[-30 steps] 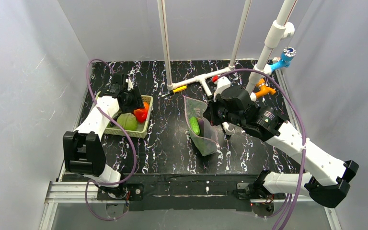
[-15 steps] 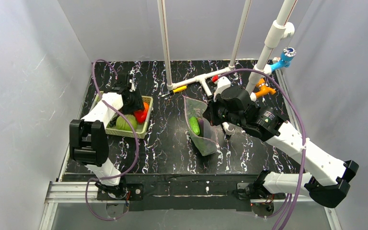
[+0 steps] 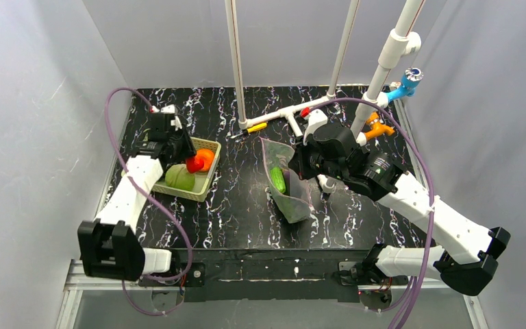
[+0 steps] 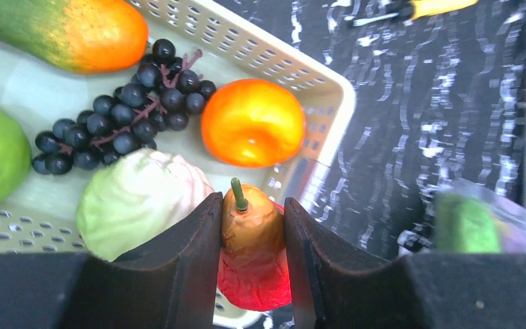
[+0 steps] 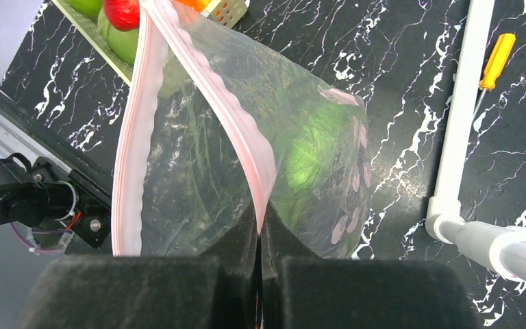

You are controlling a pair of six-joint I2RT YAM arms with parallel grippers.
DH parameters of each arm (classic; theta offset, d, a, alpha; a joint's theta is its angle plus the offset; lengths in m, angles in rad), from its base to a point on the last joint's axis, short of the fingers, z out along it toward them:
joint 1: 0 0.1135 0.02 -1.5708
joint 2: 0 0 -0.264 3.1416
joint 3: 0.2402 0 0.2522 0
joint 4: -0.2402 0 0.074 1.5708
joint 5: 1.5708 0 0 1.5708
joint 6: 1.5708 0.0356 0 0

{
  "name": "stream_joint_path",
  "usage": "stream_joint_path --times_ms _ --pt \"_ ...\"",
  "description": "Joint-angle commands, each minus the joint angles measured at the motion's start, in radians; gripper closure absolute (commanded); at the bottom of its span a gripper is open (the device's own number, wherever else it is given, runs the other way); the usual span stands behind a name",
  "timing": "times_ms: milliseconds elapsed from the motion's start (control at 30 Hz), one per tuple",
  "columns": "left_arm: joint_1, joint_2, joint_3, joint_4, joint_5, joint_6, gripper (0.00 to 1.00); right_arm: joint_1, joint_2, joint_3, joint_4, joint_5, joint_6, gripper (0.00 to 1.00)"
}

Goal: Place the food in the zip-top bag and seal the zipper
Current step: Pick up the fake fruit from the bin, then place the fake fruit in the zipper food storage bag.

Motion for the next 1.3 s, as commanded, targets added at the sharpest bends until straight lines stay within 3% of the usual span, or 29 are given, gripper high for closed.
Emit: stream_joint_path --times_ms 0,167,333,433,533,633,867,1133,1267 --pt "0.000 -0.189 0.079 -0.106 0.120 -0.085 1.00 -0.002 -0.012 0.048 0.031 0.003 -0.003 0.99" --pt "0.000 -0.348 0.086 -0.102 0.398 -0.295 0.99 -0.002 -0.008 0.038 0.052 -0.020 0.000 0.99" --pt "-0.044 -0.484 -0.054 0.083 0.573 -0.606 0.96 -0.002 -0.010 0.026 0.070 -0.044 0.009 0.99" --pt "-0.195 -0.543 -0.089 0.145 0.483 -0.675 0.96 -0.002 -0.012 0.019 0.081 -0.067 0.018 0.99" --pt "-0.408 -0.534 -0.059 0.163 0.341 -0.662 0.96 -0.001 -0.017 0.006 0.096 -0.078 0.024 0.99" --pt "-0.522 -0.484 -0.004 0.170 0.253 -0.620 0.96 -0.001 -0.016 0.009 0.086 -0.077 0.025 0.99" --pt "-0.645 -0.381 0.082 0.221 0.156 -0.530 0.97 -0.001 -0.052 0.013 0.079 -0.088 0.038 0.99" --pt "-0.695 -0.278 0.134 0.292 0.140 -0.473 0.95 -0.001 -0.048 0.052 0.070 -0.125 0.039 0.99" --pt "-0.699 -0.263 0.142 0.228 0.066 -0.434 0.93 -0.001 -0.064 0.052 0.072 -0.116 0.039 0.99"
